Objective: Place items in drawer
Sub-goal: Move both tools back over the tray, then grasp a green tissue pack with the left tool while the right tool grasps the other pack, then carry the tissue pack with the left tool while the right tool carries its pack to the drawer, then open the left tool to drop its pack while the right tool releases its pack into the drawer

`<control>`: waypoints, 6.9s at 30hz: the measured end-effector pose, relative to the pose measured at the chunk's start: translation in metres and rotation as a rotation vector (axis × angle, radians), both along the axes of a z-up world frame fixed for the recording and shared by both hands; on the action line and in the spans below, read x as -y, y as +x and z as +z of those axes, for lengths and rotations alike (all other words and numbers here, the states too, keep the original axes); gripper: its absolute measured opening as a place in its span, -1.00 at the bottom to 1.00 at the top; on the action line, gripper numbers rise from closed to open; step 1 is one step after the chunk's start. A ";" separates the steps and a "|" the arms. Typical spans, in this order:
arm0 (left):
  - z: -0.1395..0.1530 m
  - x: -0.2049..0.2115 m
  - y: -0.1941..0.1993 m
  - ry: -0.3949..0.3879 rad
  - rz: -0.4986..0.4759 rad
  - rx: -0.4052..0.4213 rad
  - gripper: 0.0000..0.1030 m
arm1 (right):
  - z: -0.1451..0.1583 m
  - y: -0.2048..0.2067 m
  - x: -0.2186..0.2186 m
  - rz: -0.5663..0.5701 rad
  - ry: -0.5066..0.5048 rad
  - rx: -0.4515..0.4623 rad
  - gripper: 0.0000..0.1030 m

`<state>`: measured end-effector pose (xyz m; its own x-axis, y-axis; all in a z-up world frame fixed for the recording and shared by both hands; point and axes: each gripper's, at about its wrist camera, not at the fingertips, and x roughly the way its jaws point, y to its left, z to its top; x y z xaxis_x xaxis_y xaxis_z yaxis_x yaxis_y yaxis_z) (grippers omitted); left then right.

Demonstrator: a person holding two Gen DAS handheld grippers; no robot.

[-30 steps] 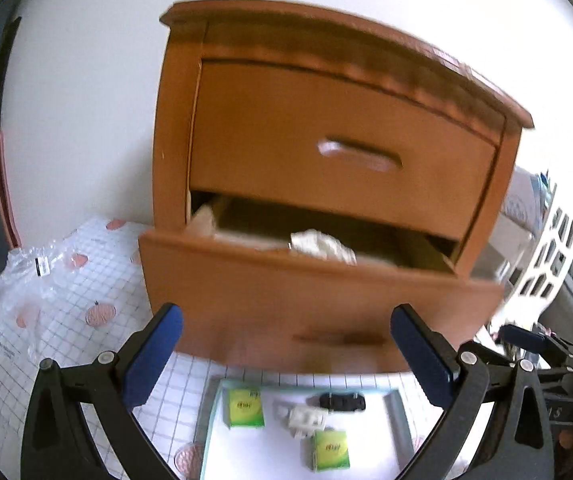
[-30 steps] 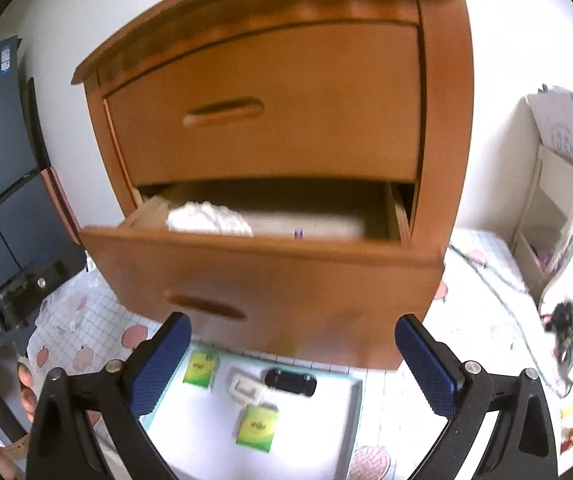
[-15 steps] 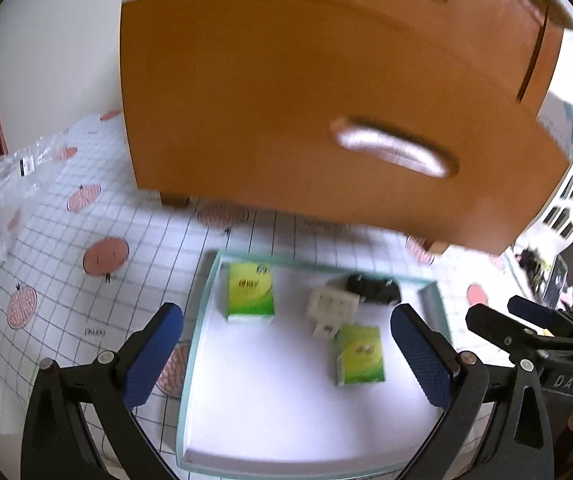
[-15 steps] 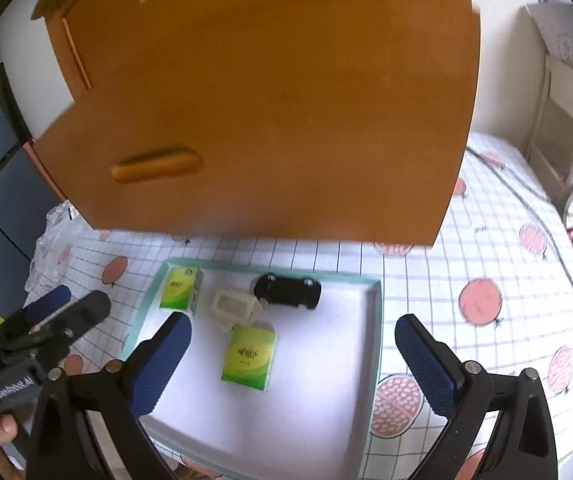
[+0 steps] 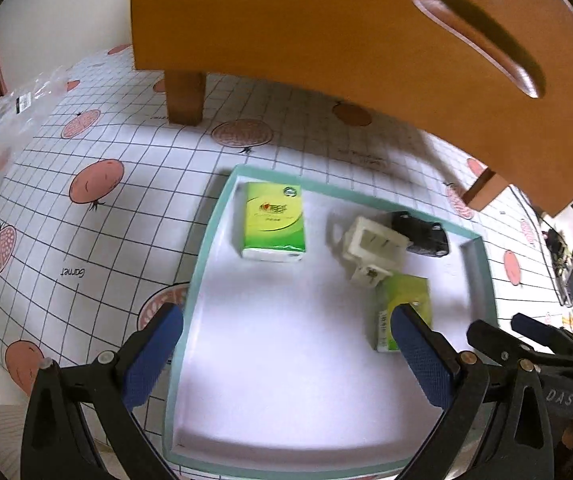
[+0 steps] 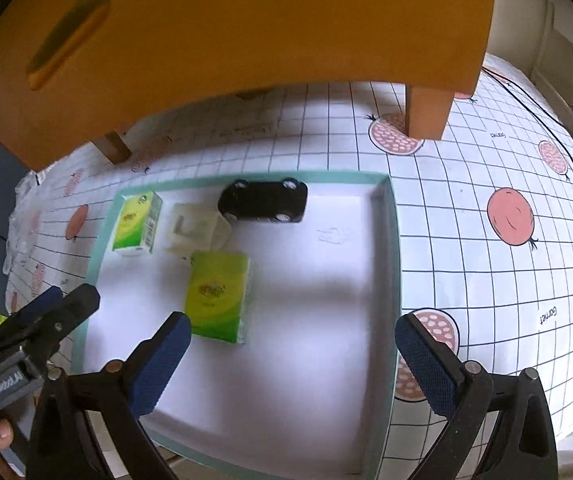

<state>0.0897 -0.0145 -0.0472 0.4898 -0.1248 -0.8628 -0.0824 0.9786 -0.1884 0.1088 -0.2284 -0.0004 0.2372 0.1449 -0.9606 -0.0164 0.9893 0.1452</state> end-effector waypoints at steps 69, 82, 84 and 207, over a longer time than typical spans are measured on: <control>-0.027 0.001 0.077 0.168 0.004 -0.026 0.57 | -0.043 0.013 -0.064 0.123 -0.022 0.003 0.75; -0.018 0.000 0.079 0.164 0.016 0.015 0.32 | -0.045 0.014 -0.065 0.125 -0.033 -0.023 -0.02; -0.017 0.003 0.081 0.151 -0.006 0.020 0.32 | -0.045 0.014 -0.065 0.130 -0.038 -0.025 -0.03; 0.226 0.034 0.133 0.062 -0.091 0.348 0.17 | 0.216 0.139 -0.017 0.030 -0.090 0.393 0.20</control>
